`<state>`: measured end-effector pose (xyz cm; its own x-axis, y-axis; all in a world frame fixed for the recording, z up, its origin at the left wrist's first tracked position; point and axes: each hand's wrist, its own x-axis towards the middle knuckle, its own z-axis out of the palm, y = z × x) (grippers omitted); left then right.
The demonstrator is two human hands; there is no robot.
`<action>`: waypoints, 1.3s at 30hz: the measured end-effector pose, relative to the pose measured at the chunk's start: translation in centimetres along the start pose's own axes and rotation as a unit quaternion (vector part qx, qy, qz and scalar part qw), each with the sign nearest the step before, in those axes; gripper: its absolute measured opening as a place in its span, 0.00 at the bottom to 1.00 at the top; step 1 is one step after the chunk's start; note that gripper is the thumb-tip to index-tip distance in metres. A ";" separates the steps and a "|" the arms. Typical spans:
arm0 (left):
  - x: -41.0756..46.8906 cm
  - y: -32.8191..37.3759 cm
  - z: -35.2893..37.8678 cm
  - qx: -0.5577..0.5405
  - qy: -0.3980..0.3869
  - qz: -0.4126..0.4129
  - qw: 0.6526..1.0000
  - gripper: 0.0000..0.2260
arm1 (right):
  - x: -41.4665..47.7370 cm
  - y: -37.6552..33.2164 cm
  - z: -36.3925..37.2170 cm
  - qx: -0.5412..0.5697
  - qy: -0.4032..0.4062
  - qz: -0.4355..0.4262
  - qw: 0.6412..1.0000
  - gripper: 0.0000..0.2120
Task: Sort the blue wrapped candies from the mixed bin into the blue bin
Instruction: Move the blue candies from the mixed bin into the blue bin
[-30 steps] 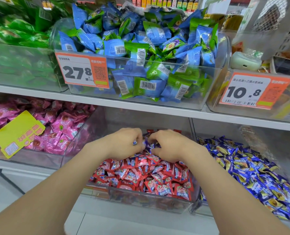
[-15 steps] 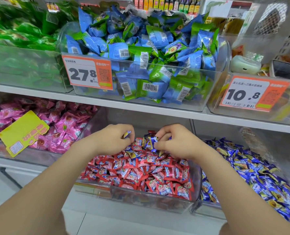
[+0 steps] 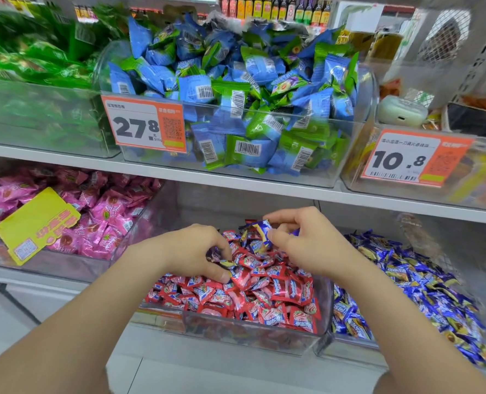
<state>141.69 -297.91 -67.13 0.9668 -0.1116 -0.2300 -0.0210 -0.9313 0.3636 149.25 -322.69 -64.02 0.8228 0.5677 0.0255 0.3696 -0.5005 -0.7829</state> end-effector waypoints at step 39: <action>5.7 20.3 3.5 0.078 0.216 0.098 0.968 0.08 | -6.4 11.9 -5.2 -0.330 0.067 0.003 0.941 0.22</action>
<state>145.88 -318.64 -64.21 0.9562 -0.1668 0.2404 -0.2198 -0.9518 0.2139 150.63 -335.72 -70.25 0.8570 0.4972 0.1356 0.5153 -0.8264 -0.2270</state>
